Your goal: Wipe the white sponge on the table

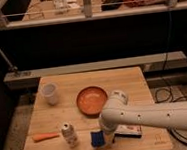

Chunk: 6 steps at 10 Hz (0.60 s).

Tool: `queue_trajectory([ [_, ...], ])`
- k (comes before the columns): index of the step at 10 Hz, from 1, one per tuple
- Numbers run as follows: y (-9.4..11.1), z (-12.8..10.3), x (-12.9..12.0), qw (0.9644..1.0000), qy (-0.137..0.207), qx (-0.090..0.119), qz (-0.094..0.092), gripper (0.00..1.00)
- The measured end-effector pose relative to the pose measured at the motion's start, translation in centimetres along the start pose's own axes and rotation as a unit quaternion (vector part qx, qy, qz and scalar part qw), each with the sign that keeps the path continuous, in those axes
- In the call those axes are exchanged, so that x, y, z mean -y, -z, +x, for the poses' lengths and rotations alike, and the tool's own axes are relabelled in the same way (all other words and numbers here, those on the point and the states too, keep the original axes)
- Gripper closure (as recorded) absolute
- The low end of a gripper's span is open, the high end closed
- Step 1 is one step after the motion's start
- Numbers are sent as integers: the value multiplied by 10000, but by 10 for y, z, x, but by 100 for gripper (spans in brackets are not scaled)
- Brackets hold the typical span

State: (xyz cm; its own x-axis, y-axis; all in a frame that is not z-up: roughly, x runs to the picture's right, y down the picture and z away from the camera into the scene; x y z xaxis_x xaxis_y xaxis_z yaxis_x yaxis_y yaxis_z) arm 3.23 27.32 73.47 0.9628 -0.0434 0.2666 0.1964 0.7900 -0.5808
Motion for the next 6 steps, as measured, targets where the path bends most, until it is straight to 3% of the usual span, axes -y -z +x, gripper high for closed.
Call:
queue_trajectory([
  [2, -30, -2, 16, 10000, 82, 33, 26, 100],
  [4, -46, -9, 36, 9999, 105, 89, 55, 100],
  [6, -39, -8, 44, 9997, 64, 188, 153, 100],
])
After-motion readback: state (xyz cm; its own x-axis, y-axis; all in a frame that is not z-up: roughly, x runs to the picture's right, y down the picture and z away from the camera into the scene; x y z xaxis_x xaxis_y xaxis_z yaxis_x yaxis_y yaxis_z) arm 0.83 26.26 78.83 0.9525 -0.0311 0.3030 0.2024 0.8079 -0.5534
